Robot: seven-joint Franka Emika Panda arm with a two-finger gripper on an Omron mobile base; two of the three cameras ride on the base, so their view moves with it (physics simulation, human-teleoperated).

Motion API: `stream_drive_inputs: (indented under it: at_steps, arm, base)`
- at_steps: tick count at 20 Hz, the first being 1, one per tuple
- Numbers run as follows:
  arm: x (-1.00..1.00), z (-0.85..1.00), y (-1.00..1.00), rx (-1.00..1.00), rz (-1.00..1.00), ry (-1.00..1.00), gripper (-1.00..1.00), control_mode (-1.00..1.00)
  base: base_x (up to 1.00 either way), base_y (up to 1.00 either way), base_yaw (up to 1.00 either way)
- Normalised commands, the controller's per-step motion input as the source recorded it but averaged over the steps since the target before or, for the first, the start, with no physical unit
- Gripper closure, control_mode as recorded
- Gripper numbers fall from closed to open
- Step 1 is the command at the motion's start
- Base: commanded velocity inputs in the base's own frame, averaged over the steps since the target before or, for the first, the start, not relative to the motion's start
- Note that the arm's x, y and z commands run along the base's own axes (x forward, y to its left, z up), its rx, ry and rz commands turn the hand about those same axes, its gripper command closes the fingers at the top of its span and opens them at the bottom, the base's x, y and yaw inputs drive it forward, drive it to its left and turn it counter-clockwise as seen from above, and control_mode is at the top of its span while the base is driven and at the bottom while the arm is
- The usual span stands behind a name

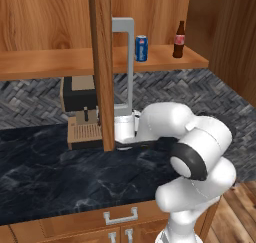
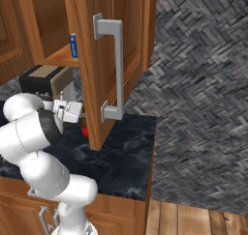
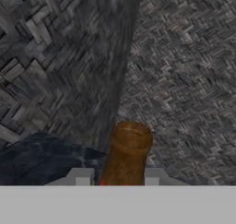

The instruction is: Sort all alcoholic drinks to one cabinet, and non-alcoholic drinks to the other.

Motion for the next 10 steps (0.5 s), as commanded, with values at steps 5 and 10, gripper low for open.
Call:
stream_drive_inputs:
  at_steps: [5,10]
  arm:
    - [-0.54,0.60,-0.08,0.00,0.22,0.00,1.00,-1.00]
    - [-0.69,0.41,-0.21,0.00,0.26,0.00,1.00,-1.00]
  base:
    - [0.00,0.00,0.00]
    - [0.00,0.00,0.00]
